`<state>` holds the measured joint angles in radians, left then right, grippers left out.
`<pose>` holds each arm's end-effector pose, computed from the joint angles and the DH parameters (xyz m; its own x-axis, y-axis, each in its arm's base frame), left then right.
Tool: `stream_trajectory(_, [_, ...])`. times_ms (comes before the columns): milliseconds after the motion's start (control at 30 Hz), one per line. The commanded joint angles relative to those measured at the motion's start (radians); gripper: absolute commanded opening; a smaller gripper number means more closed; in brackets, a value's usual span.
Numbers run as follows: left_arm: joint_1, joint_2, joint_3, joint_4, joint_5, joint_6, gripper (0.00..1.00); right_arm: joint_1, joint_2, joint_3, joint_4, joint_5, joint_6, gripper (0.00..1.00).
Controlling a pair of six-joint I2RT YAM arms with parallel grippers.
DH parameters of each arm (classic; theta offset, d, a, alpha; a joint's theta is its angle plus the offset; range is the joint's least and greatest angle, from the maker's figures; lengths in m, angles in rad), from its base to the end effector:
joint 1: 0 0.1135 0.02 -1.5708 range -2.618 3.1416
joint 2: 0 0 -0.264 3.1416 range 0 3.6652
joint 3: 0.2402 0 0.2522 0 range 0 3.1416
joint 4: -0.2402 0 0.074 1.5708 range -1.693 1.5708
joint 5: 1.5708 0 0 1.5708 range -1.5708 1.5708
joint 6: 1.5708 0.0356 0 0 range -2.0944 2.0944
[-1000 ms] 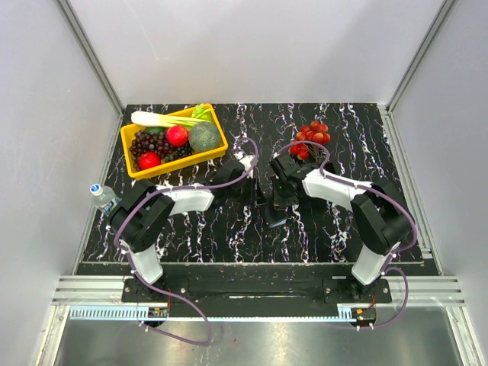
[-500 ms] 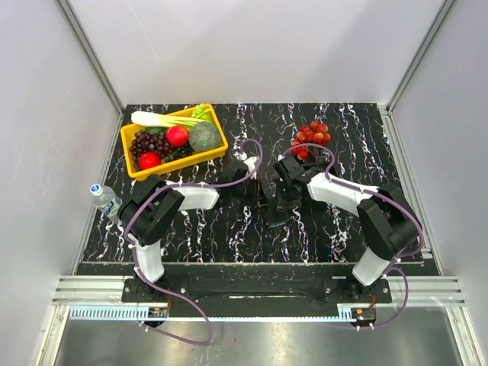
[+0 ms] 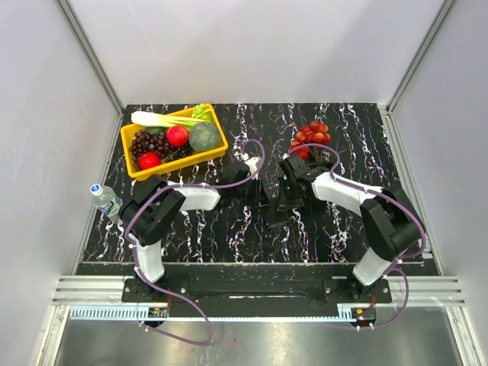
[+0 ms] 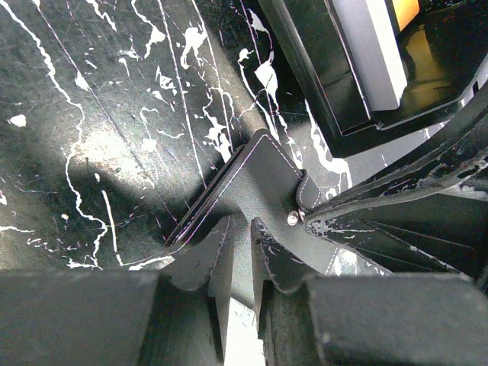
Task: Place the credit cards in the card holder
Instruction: Close the card holder at the center of the board.
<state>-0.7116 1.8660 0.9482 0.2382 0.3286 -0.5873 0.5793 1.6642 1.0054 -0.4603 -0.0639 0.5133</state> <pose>0.2780 -0.2549 0.1403 -0.8440 0.0353 -0.5351 0.4091 0.6876 -0.5998 0.2689 0.1786 0.1753 -0.9356 -0.0264 -0.3520 -0.1265 0.9561 0.2644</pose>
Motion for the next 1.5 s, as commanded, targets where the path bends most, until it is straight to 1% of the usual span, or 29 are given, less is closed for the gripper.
stream_trajectory(0, [-0.017,0.024,-0.014,-0.016,-0.017,0.03,0.19,-0.01,-0.026,0.015,-0.008,-0.025,-0.009,0.05])
stream_trajectory(167, [-0.02,0.027,-0.011,-0.017,-0.014,0.032,0.19,-0.019,0.012,0.051,-0.028,-0.085,-0.039,0.05])
stream_trajectory(400, [-0.02,0.032,-0.005,-0.019,-0.008,0.035,0.19,-0.033,0.083,0.119,-0.1,-0.125,-0.108,0.05])
stream_trajectory(533, [-0.02,0.033,-0.006,-0.016,-0.008,0.034,0.19,-0.039,0.138,0.162,-0.175,-0.117,-0.144,0.05])
stream_trajectory(700, [-0.02,0.038,-0.002,-0.016,-0.003,0.033,0.19,-0.041,0.206,0.193,-0.213,-0.128,-0.174,0.11])
stream_trajectory(800, [-0.022,0.038,-0.002,-0.016,-0.002,0.032,0.19,-0.042,0.213,0.199,-0.212,-0.12,-0.176,0.13])
stream_trajectory(867, [-0.022,0.039,-0.002,-0.016,-0.002,0.033,0.19,-0.045,0.207,0.2,-0.21,-0.123,-0.176,0.17])
stream_trajectory(1000, [-0.022,0.041,0.001,-0.016,0.001,0.032,0.18,-0.049,0.203,0.203,-0.21,-0.125,-0.176,0.18])
stream_trajectory(1067, [-0.02,0.039,0.001,-0.016,0.003,0.032,0.18,-0.049,0.195,0.197,-0.206,-0.117,-0.171,0.14])
stream_trajectory(1133, [-0.02,0.042,0.0,-0.016,0.001,0.033,0.18,-0.05,0.192,0.194,-0.202,-0.117,-0.173,0.06])
stream_trajectory(1200, [-0.02,0.042,0.0,-0.014,0.003,0.03,0.18,-0.05,0.193,0.193,-0.202,-0.12,-0.171,0.01])
stream_trajectory(1467, [-0.02,0.042,0.0,-0.014,0.0,0.03,0.18,-0.05,0.16,0.187,-0.212,-0.105,-0.19,0.0])
